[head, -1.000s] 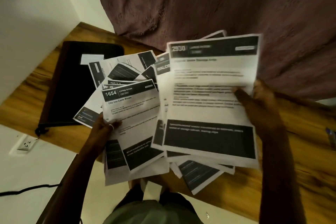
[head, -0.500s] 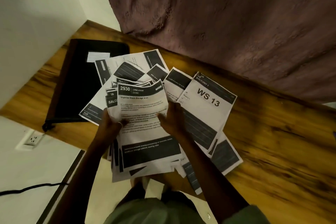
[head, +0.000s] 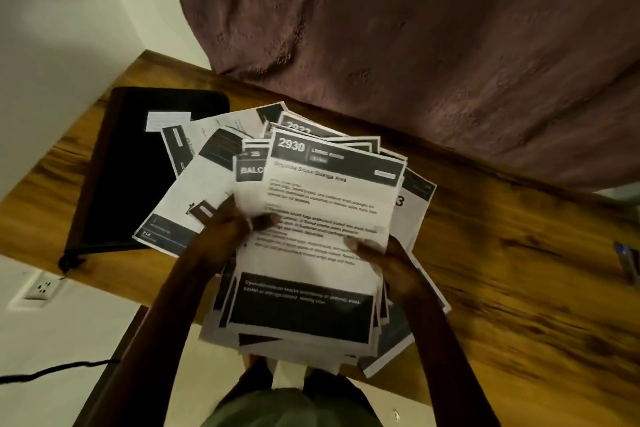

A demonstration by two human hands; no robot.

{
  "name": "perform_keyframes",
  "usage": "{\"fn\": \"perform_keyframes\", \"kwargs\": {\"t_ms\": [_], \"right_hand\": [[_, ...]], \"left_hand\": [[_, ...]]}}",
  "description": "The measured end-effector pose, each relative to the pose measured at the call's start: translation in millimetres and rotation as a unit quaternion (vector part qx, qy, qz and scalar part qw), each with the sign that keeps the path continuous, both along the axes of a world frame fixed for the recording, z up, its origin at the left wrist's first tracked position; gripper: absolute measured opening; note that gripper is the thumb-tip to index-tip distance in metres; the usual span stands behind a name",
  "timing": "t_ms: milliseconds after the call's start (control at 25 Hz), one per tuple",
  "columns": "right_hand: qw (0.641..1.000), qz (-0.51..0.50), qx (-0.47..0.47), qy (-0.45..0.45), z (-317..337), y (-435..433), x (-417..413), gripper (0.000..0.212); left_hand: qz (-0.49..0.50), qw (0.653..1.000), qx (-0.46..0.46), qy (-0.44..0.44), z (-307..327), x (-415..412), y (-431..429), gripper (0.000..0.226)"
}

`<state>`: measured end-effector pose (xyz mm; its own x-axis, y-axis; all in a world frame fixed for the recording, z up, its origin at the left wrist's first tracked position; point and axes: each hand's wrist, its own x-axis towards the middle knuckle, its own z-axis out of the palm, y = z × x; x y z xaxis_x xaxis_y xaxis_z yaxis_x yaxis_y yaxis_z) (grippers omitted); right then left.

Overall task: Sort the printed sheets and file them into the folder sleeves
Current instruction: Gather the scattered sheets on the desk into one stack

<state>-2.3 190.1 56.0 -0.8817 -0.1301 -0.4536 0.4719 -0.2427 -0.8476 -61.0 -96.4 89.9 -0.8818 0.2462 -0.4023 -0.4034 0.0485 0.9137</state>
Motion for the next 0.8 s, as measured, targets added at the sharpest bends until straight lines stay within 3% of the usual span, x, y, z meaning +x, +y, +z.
{"fn": "perform_keyframes", "kwargs": {"t_ms": [200, 280, 360, 400, 600, 800], "right_hand": [[0.973, -0.193, 0.126, 0.011, -14.7, 65.9, 16.5, 0.039], [0.958, -0.228, 0.172, -0.008, -30.9, 83.3, 10.1, 0.036], [0.943, -0.247, 0.221, -0.021, -47.6, 91.4, 1.6, 0.038], [0.937, -0.251, 0.243, -0.022, -55.2, 92.4, -2.3, 0.041], [0.917, -0.282, 0.282, -0.028, -71.5, 87.3, -9.3, 0.045], [0.927, -0.281, 0.243, -0.047, -75.7, 96.7, -9.1, 0.042]], "left_hand": [[-0.183, 0.975, -0.12, 0.038, -8.6, -39.2, 118.0, 0.025], [-0.257, 0.922, -0.278, 0.08, -41.8, -53.0, 156.8, 0.03], [-0.296, 0.835, -0.445, 0.132, -76.6, -59.8, 177.0, 0.047], [-0.284, 0.819, -0.478, 0.141, -86.6, -59.0, 180.3, 0.056], [-0.224, 0.821, -0.502, 0.153, -95.8, -60.5, 174.7, 0.073], [-0.227, 0.833, -0.468, 0.187, -71.7, -71.4, 185.0, 0.048]]}}
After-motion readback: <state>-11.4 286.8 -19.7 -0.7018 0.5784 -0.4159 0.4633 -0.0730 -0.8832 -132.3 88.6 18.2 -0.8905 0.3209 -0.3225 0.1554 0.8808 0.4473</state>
